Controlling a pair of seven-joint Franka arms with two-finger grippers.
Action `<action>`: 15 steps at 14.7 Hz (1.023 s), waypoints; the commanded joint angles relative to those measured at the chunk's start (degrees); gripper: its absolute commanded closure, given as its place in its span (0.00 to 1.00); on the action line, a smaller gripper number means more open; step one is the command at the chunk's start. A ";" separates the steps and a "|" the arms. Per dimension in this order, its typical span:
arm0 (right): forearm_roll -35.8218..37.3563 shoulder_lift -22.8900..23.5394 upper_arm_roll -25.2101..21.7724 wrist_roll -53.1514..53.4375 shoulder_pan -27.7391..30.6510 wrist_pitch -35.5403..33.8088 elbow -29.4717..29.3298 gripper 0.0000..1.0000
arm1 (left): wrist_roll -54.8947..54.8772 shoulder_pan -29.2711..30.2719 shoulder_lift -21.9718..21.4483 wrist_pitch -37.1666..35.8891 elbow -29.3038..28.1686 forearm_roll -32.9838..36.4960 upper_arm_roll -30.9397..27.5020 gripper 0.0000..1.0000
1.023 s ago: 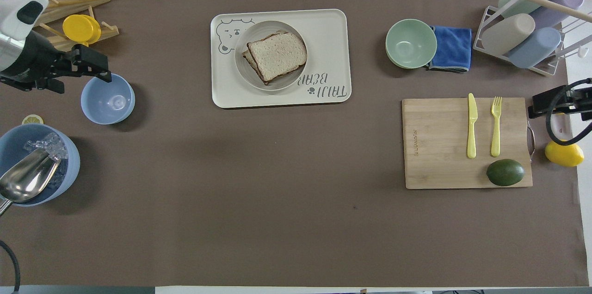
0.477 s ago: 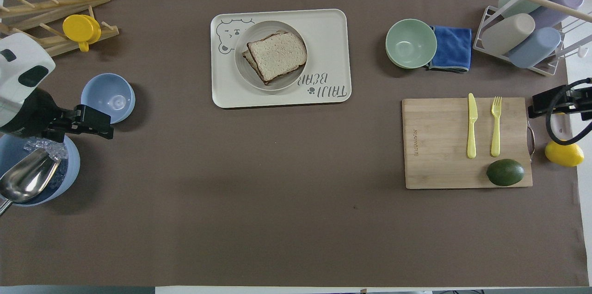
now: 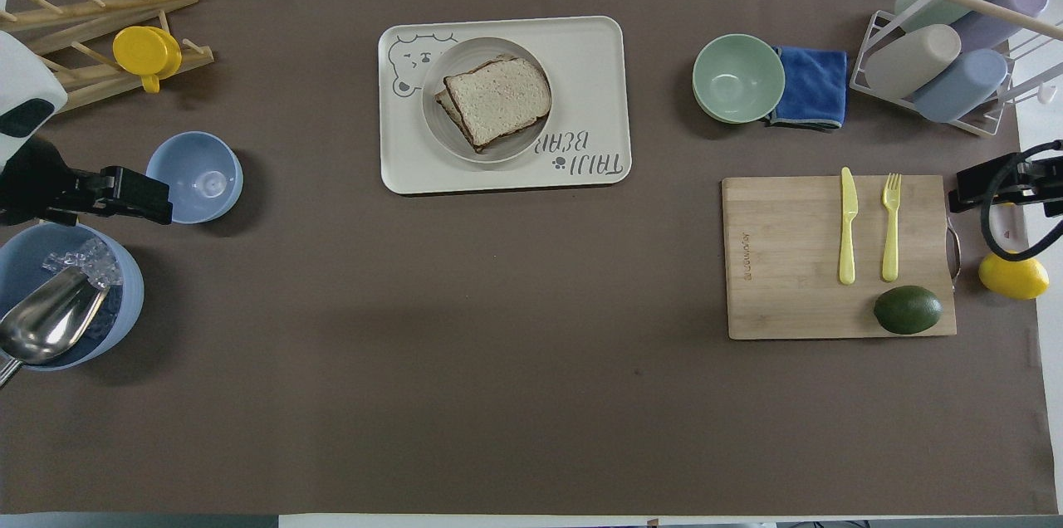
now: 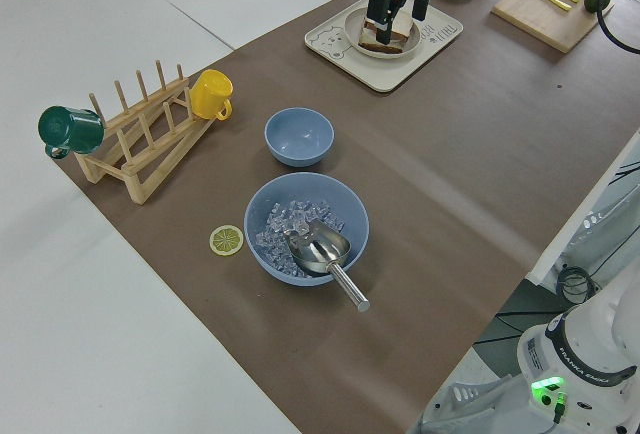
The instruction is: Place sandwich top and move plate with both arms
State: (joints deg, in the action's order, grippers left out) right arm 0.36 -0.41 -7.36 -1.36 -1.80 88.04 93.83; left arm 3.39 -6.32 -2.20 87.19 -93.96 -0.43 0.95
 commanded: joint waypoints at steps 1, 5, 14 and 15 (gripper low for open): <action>-0.18 -1.17 0.33 -0.75 0.57 -0.15 1.18 0.00 | 0.47 0.51 -0.08 -1.59 0.01 0.69 0.46 0.00; -0.18 -1.17 0.33 -0.75 0.57 -0.15 1.18 0.00 | 1.53 0.60 -0.53 0.95 -0.97 -0.71 0.28 0.00; -0.18 -1.17 0.33 -0.75 0.66 -0.15 1.18 0.00 | 1.53 0.95 -0.61 1.32 -0.88 -0.80 0.28 0.00; -0.18 -1.17 0.33 -0.75 0.66 -0.15 1.18 0.00 | 1.44 0.95 -0.61 1.32 -0.88 -0.80 0.28 0.00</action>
